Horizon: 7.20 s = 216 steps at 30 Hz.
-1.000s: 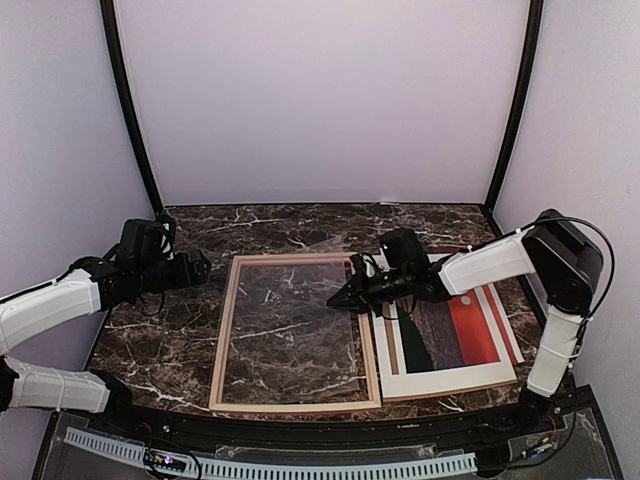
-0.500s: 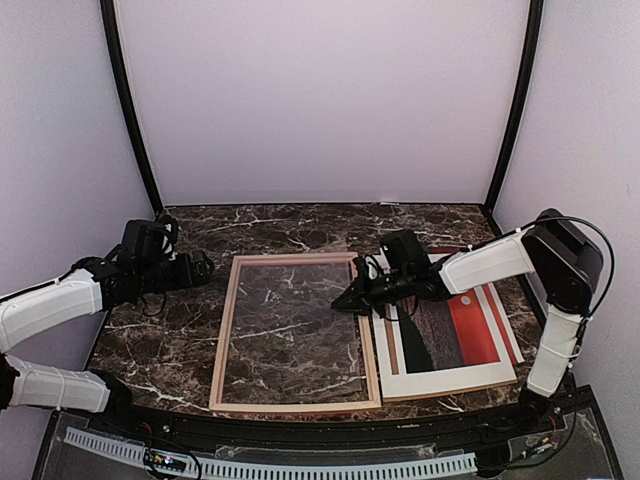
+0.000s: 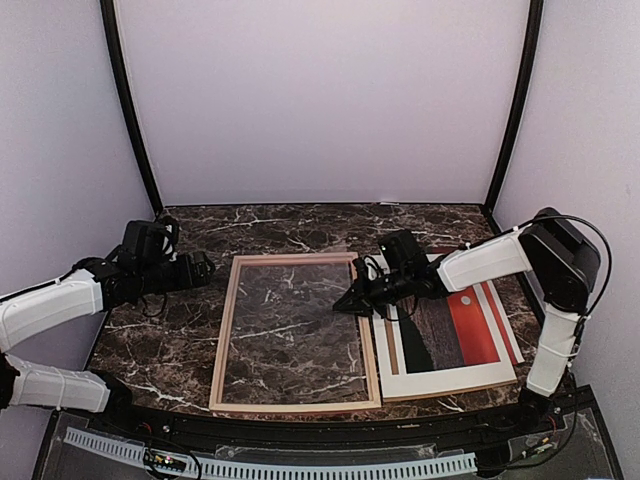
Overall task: Put the photo into the frame
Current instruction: Place the glass panel at the frame body.
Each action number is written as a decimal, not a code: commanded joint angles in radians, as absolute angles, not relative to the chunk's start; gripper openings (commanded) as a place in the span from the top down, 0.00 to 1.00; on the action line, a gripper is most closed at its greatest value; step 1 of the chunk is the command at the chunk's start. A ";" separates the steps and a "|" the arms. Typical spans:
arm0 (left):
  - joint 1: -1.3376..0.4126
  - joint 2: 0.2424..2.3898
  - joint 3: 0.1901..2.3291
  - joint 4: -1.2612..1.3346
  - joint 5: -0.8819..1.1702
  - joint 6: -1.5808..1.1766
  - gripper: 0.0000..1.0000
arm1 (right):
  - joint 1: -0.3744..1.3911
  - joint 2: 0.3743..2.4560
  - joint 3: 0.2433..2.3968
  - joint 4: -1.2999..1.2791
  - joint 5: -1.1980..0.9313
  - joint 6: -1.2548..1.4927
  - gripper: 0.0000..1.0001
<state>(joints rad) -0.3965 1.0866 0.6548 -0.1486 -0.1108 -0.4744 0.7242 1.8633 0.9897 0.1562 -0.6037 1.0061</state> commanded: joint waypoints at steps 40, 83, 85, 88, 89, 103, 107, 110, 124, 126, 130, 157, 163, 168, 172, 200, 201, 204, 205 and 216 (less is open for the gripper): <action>-0.394 1.110 0.624 -0.113 -0.063 -0.477 0.01 | 0.718 1.849 1.028 0.100 -0.566 0.958 1.00; -0.405 1.118 0.622 -0.107 -0.061 -0.482 0.01 | 0.738 1.813 0.972 0.160 -0.542 1.015 1.00; -0.405 1.117 0.621 -0.107 -0.063 -0.480 0.01 | 0.740 1.813 0.970 0.161 -0.540 1.017 1.00; -0.405 1.118 0.621 -0.105 -0.063 -0.480 0.01 | 0.742 1.813 0.971 0.161 -0.540 1.020 1.00; -0.406 1.119 0.621 -0.105 -0.063 -0.480 0.01 | 0.743 1.812 0.971 0.162 -0.540 1.021 1.00; -0.407 1.117 0.618 -0.105 -0.061 -0.482 0.01 | 0.751 1.799 0.962 0.163 -0.527 1.029 1.00; -0.407 1.117 0.619 -0.105 -0.061 -0.482 0.01 | 0.753 1.793 0.959 0.162 -0.523 1.032 1.00; -0.408 1.117 0.621 -0.105 -0.060 -0.482 0.01 | 0.753 1.791 0.956 0.161 -0.520 1.031 1.00; -0.411 1.126 0.627 -0.100 -0.057 -0.482 0.01 | 0.762 1.789 0.951 0.163 -0.510 1.037 1.00; -0.412 1.125 0.627 -0.100 -0.057 -0.483 0.01 | 0.762 1.788 0.950 0.163 -0.508 1.037 1.00; -0.413 1.126 0.628 -0.100 -0.058 -0.481 0.01 | 0.764 1.786 0.951 0.161 -0.506 1.037 1.00; -0.416 1.132 0.623 -0.099 -0.060 -0.483 0.01 | 0.769 1.769 0.937 0.158 -0.492 1.032 1.00; -0.417 1.131 0.623 -0.100 -0.060 -0.483 0.01 | 0.770 1.768 0.937 0.158 -0.491 1.032 1.00; -0.417 1.128 0.623 -0.101 -0.061 -0.484 0.01 | 0.771 1.764 0.936 0.156 -0.487 1.034 1.00; -0.417 1.129 0.623 -0.100 -0.061 -0.485 0.01 | 0.774 1.760 0.932 0.158 -0.484 1.035 1.00; -0.426 1.147 0.636 -0.093 -0.055 -0.483 0.01 | 0.786 1.755 0.929 0.156 -0.459 1.048 1.00; -0.426 1.148 0.636 -0.093 -0.055 -0.483 0.01 | 0.786 1.753 0.928 0.156 -0.458 1.049 1.00; -0.426 1.149 0.638 -0.092 -0.055 -0.483 0.01 | 0.786 1.750 0.927 0.154 -0.454 1.047 1.00; -0.428 1.149 0.638 -0.092 -0.055 -0.482 0.01 | 0.786 1.752 0.928 0.152 -0.454 1.046 1.00; -0.428 1.145 0.630 -0.094 -0.063 -0.483 0.01 | 0.785 1.768 0.937 0.137 -0.448 1.023 1.00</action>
<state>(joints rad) -0.4240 1.1484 0.6331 -0.1024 -0.0635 -0.4820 0.7780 1.7893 0.9413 0.1261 -0.4690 1.0328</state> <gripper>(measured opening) 0.989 0.006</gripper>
